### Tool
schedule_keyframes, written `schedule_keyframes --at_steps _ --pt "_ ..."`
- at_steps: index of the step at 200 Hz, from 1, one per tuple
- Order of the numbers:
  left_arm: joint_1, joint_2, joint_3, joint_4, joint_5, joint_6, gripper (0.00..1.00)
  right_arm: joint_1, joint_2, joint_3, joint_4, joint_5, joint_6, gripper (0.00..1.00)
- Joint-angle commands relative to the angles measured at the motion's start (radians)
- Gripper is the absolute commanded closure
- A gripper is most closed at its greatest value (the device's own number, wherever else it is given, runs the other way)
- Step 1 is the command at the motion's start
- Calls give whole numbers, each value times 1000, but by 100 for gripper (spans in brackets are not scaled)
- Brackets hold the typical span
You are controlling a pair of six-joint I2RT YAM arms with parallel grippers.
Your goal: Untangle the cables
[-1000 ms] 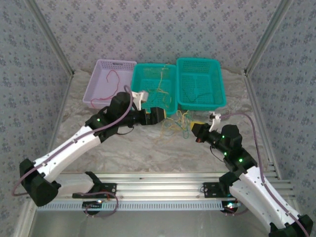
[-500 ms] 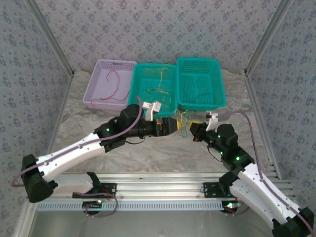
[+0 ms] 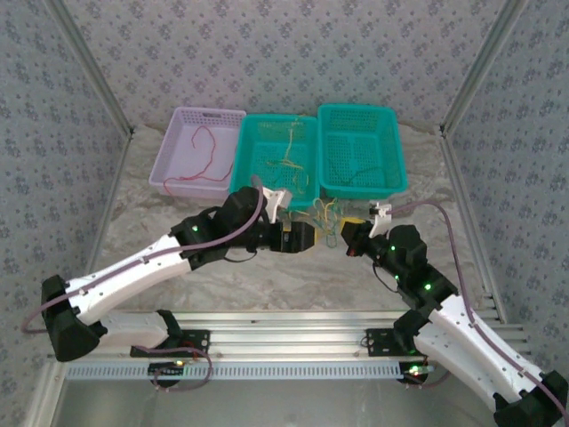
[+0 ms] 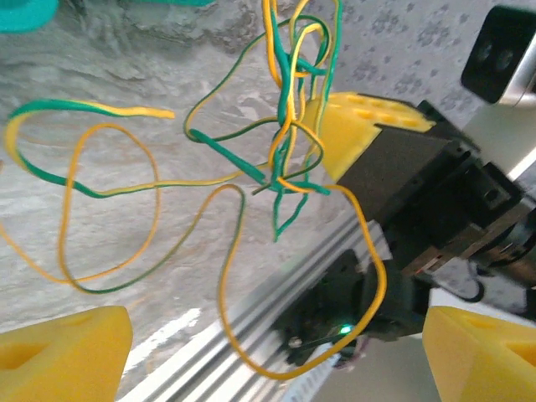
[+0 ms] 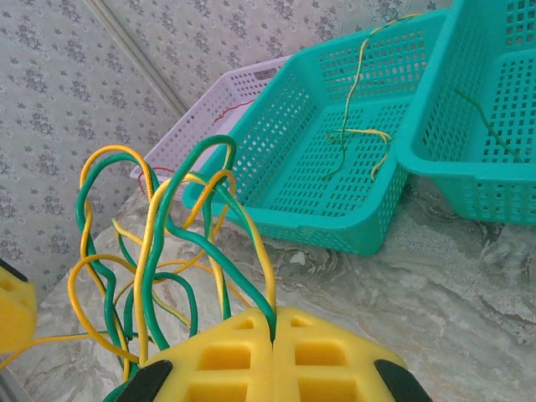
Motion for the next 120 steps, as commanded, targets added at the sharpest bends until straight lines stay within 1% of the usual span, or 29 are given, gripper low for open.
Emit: schedule_keyframes --at_steps 1,21,46,60,90,98,108,120 --pt "-8 3 31 -117 -34 155 11 7 2 51 9 -18 -12 100" --pt "-23 12 46 -130 -45 214 14 9 4 51 13 -17 -5 100" --pt "-82 30 60 -144 -69 315 15 10 8 50 18 -26 4 100" --pt "-113 34 55 -144 -105 362 15 10 15 48 20 -37 9 100" --pt "-130 43 49 -143 -157 405 15 12 27 46 28 -62 23 100" --pt "-132 40 48 -138 -172 413 17 12 30 46 31 -73 26 100" --pt "-132 38 48 -135 -187 425 23 13 36 48 31 -86 28 100" --pt "-132 32 50 -131 -209 435 23 15 43 49 30 -101 31 100"
